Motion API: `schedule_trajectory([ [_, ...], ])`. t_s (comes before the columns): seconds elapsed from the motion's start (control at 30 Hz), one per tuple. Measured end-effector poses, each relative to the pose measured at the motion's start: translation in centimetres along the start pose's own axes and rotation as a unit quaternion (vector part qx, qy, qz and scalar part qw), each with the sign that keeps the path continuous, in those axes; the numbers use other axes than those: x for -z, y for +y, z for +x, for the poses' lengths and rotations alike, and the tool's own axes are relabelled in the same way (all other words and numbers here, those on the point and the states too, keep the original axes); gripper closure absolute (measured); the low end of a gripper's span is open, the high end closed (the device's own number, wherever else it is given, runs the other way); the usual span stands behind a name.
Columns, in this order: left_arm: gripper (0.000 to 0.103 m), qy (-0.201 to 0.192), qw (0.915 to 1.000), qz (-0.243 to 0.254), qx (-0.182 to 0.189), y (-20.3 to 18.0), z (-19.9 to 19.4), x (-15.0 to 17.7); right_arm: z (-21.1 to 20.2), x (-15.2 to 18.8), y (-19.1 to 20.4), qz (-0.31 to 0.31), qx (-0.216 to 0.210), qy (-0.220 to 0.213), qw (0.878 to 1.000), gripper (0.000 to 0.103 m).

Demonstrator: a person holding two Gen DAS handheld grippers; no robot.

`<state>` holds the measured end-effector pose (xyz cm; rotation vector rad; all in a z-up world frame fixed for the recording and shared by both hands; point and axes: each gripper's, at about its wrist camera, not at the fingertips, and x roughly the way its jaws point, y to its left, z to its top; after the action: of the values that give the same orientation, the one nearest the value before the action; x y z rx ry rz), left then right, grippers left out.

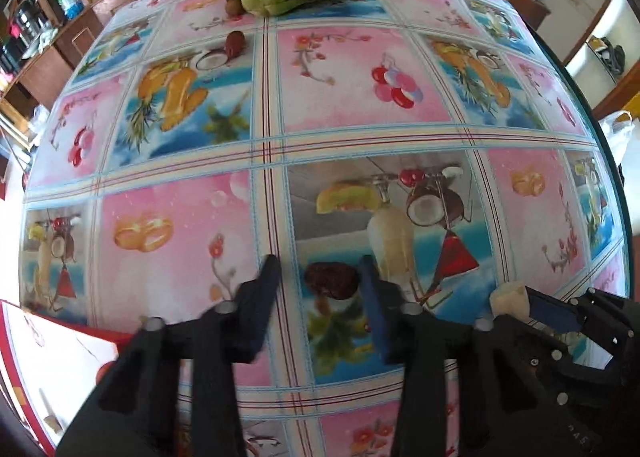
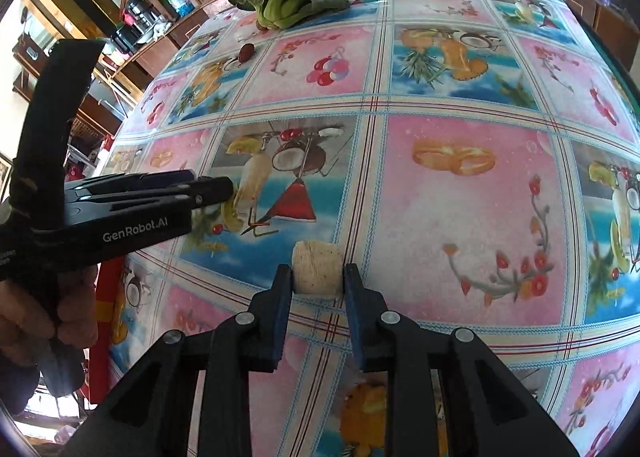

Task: Organize fruits
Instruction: 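Grasp a beige banana piece with the right gripper while the left grasps a dark date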

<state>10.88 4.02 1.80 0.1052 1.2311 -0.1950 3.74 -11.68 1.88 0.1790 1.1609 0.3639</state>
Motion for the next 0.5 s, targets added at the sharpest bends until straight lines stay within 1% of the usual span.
schedule_trajectory([
  [0.03,0.075,0.000,1.0000,-0.001,0.002,0.2,0.0,0.0,0.0,0.0,0.0,-0.001,0.001,-0.002,1.000,0.078],
  [0.1,0.075,0.002,0.9998,-0.015,0.015,0.7,-0.1,0.2,-0.1,0.2,0.0,-0.001,0.002,-0.004,1.000,0.078],
  [0.27,0.075,0.004,0.9997,-0.023,0.002,0.7,-0.9,1.6,-0.1,0.3,0.2,-0.007,0.010,-0.001,1.000,0.078],
  [0.4,0.075,-0.009,0.9999,-0.013,-0.005,0.3,-2.7,3.2,-0.2,0.5,0.5,-0.011,0.020,0.002,1.000,0.078],
  [0.5,0.075,-0.019,0.9998,-0.005,0.001,-0.4,-4.1,4.5,-0.3,0.8,0.7,-0.011,0.025,0.005,1.000,0.078],
])
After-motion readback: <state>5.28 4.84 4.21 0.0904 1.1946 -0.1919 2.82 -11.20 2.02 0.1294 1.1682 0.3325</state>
